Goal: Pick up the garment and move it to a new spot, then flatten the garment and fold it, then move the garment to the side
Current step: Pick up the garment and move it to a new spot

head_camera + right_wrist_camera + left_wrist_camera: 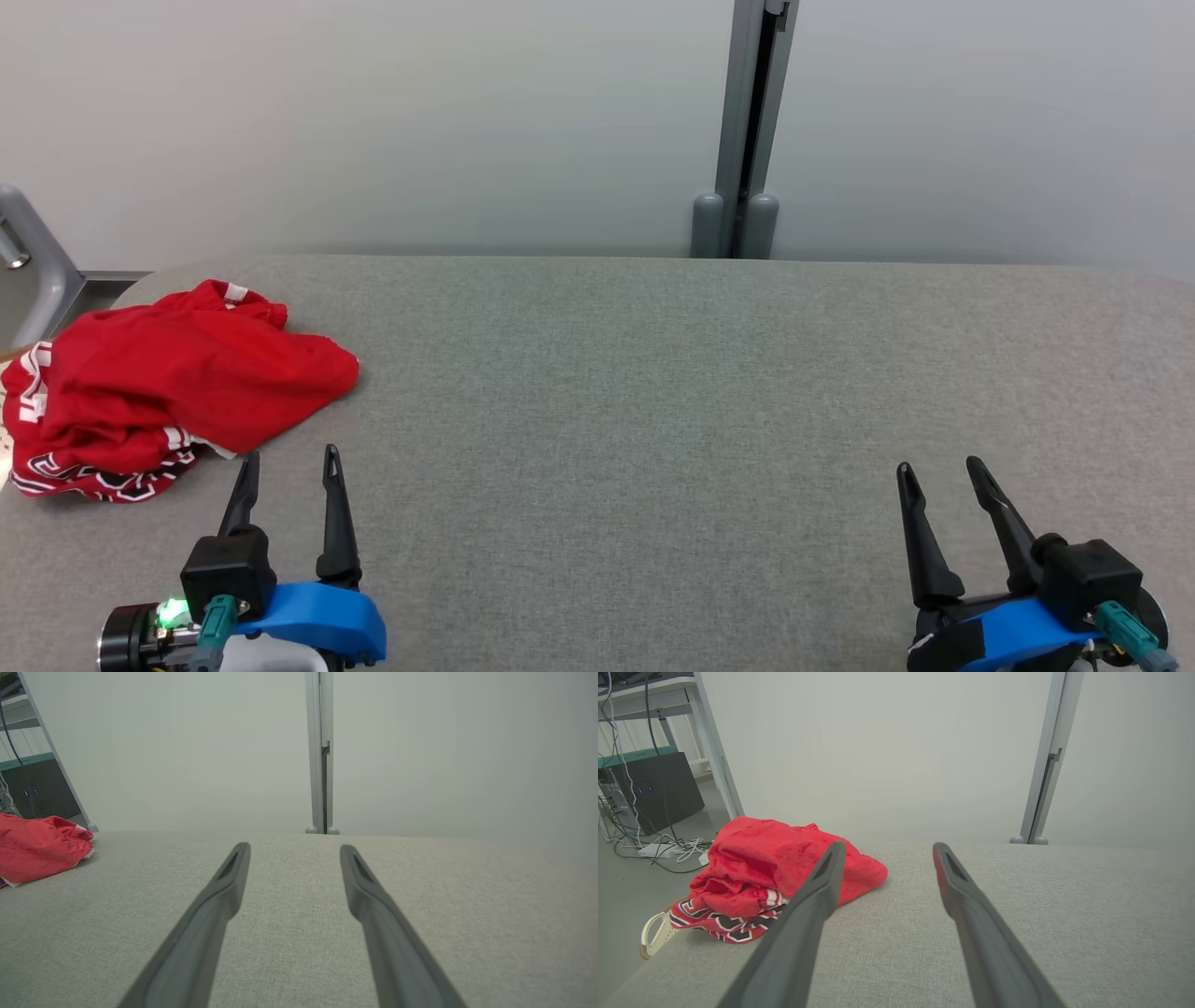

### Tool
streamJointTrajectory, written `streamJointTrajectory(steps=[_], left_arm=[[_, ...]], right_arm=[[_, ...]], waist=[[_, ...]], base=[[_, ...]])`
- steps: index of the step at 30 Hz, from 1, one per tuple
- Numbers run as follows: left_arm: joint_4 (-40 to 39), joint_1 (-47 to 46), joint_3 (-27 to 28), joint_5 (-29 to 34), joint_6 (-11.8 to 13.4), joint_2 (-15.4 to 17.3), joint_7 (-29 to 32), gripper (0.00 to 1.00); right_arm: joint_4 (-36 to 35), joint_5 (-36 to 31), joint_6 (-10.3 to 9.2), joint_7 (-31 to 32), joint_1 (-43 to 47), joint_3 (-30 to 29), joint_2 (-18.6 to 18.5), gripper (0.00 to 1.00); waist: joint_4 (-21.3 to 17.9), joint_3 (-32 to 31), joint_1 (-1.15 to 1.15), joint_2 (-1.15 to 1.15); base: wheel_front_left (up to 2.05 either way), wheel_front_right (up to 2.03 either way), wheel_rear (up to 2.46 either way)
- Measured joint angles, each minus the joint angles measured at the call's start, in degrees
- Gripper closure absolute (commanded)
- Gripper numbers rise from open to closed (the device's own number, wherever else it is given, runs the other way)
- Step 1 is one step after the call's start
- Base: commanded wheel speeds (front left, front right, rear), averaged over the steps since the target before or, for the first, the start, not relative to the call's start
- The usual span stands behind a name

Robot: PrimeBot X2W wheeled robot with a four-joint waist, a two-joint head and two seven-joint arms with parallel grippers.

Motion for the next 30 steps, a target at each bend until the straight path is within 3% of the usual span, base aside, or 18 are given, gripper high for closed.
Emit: streamJointTrajectory(steps=[13,30], left_arm=[[0.3,-1.1,0.9,-0.6,1.3,1.1,-0.3,0.00],[-0.9,-1.3,1.5,-1.4,2.5,2.6,0.0,0.00]], right_arm=[[-0.2,0.0,0.01,0.2,-0.3,0.6,0.0,0.00],[0.9,0.3,0.07,-0.4,-1.2,0.2,0.0,0.00]], waist=[[6.6,0.4,0.00,0.00],[21.6,1.5,0.02,0.00]], base=[[0.00,0.00,0.00],[0.00,0.00,0.00]])
